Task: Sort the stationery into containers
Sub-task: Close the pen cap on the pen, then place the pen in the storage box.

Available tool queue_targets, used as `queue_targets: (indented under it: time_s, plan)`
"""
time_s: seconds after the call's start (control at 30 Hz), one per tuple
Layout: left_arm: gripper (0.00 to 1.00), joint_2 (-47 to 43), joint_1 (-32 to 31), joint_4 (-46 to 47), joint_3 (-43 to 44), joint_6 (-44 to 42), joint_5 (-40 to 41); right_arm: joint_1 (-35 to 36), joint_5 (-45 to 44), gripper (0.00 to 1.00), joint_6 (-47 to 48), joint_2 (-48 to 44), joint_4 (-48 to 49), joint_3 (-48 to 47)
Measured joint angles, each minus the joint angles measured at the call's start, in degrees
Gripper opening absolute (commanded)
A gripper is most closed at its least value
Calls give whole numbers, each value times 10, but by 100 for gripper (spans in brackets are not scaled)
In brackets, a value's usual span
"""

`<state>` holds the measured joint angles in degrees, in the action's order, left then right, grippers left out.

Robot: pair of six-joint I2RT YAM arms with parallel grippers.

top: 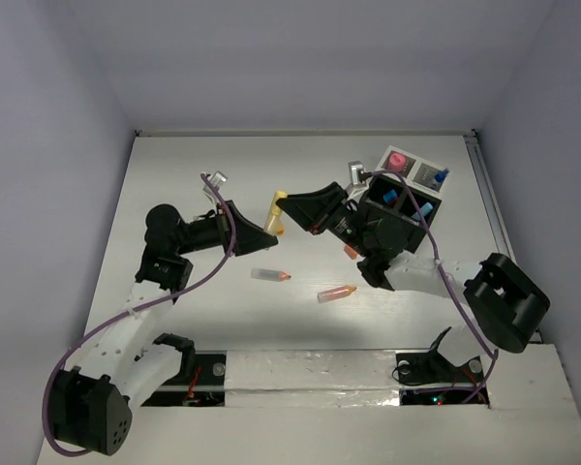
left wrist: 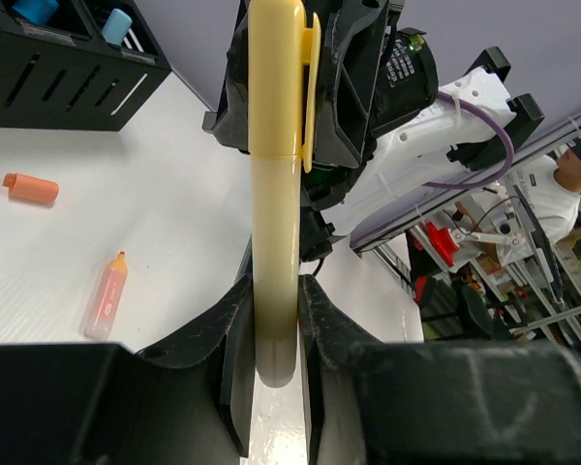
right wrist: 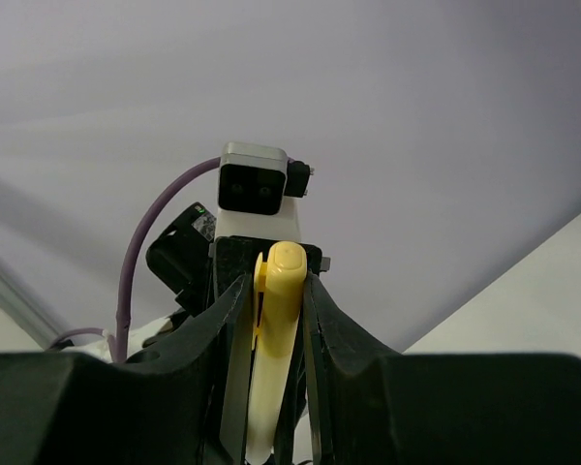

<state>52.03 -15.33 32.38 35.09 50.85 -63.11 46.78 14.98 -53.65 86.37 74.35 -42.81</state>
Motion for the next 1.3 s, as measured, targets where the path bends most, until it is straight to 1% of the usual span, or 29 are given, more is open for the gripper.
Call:
queue_targets:
  time_s: [0.2, 0.23, 0.27, 0.3, 0.33, 0.4, 0.43, 0.5, 0.53, 0.57, 0.6, 0.73, 0.83, 0.93, 1.0, 1.13, 1.2, 1.3]
  plan:
    - [0, -5, 0, -9, 9, -6, -10, 11, -16, 0, 15, -21, -13, 3]
    - [3, -7, 0, -9, 9, -6, -10, 13, -18, 0, 20, -25, -24, 1]
    - [10, -9, 0, -10, 9, -7, -8, 15, -21, 0, 28, -29, -37, -5]
    - [25, -11, 1, -10, 9, -10, -3, 17, -26, 0, 41, -33, -64, -18]
    - [33, -15, 1, -10, 9, -14, 3, 20, -28, 0, 46, -37, -73, -23]
    - [48, -27, 1, -20, 17, -34, 49, 33, -12, 0, 71, -45, -142, -43]
    - [58, -37, 3, -29, 26, -49, 75, 42, -9, 0, 81, -45, -176, -47]
    - [66, -64, 7, -64, 35, -83, 111, 46, -3, 0, 93, -43, -234, -51]
    - [71, -81, 8, -84, 36, -101, 131, 43, 0, 0, 94, -42, -252, -54]
    - [73, -96, 8, -107, 36, -120, 150, 36, 3, 0, 95, -42, -267, -58]
    - [88, -108, 8, -127, 36, -137, 164, 25, 1, 0, 95, -42, -286, -63]
    - [98, -165, 8, -212, 37, -203, 217, -50, -31, 0, 95, -43, -337, -70]
    - [99, -191, 8, -258, 37, -243, 249, -96, -70, 0, 108, -58, -384, -70]
    - [99, -203, 8, -284, 36, -274, 274, -119, -133, 0, 143, -110, -452, -66]
    - [99, -202, 8, -299, 36, -287, 287, -133, -190, 0, 173, -160, -489, -56]
    - [99, -194, 2, -325, 36, -309, 310, -170, -330, 0, 244, -263, -551, -33]
    - [99, -195, -8, -339, 36, -316, 316, -200, -402, 0, 275, -290, -573, -28]
    - [99, -198, -21, -355, 35, -324, 324, -246, -473, 0, 309, -299, -596, -21]
